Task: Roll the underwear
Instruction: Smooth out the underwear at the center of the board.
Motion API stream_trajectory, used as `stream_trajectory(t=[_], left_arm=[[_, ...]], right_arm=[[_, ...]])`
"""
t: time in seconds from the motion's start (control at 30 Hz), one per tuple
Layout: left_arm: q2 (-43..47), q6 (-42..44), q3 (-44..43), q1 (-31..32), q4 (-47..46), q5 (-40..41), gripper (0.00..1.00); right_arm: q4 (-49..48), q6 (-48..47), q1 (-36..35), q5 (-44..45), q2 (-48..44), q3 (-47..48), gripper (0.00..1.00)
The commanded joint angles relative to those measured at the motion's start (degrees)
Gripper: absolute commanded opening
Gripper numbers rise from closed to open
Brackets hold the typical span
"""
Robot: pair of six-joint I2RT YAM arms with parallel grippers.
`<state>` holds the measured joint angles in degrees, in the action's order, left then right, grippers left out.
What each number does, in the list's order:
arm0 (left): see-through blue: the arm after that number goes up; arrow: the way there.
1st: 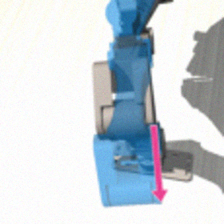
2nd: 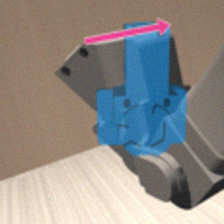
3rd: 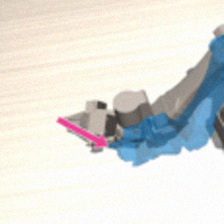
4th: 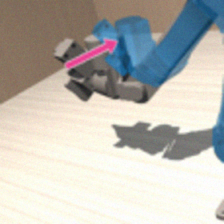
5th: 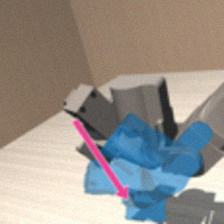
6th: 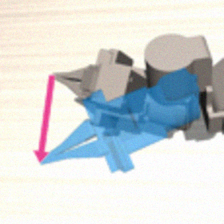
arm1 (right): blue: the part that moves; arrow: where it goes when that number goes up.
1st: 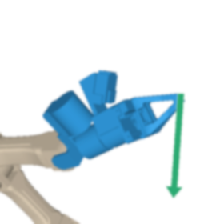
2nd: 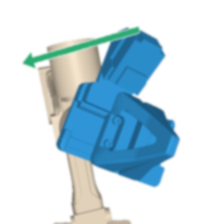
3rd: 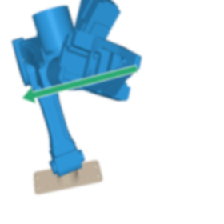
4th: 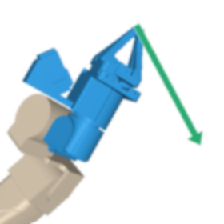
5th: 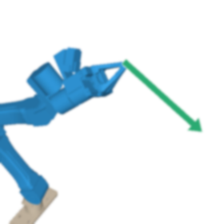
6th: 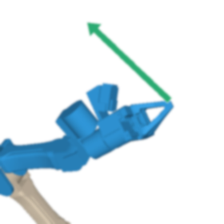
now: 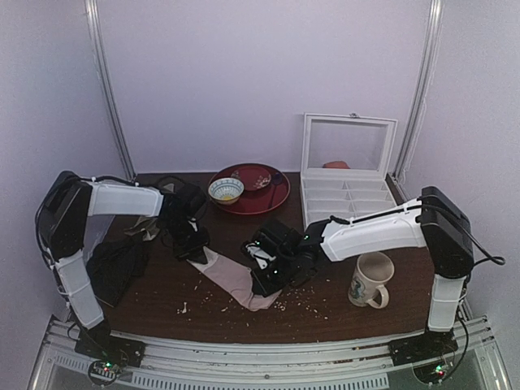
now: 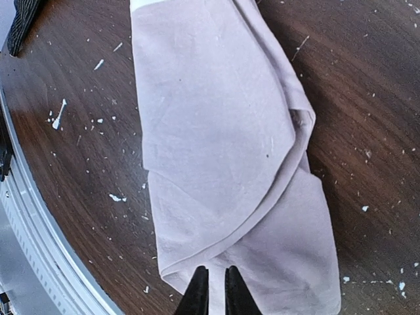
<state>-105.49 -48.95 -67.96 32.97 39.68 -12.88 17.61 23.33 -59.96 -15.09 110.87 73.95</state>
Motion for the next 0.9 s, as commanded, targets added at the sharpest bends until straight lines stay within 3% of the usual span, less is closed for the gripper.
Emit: stream_trajectory(t=[0.0, 0.47, 0.7, 0.87], left_arm=[[-2.0, 0.22, 1.07, 0.19, -1.36, 0.13, 0.0], [-4.88, 2.53, 2.19, 0.11, 1.86, 5.29, 0.0], [-4.9, 2.18, 2.31, 0.1, 1.78, 5.18, 0.0], [-4.59, 1.57, 0.9, 0.14, 1.9, 4.32, 0.0]], right_arm=[[-0.34, 1.37, -0.33, -1.1, 1.25, -1.35, 0.07], [10.46, -2.74, 3.99, 7.18, 6.83, 1.44, 0.04], [15.35, -7.42, 7.31, 12.91, 11.19, 7.61, 0.04], [15.81, -9.22, 8.59, 12.29, 12.06, 10.76, 0.1]])
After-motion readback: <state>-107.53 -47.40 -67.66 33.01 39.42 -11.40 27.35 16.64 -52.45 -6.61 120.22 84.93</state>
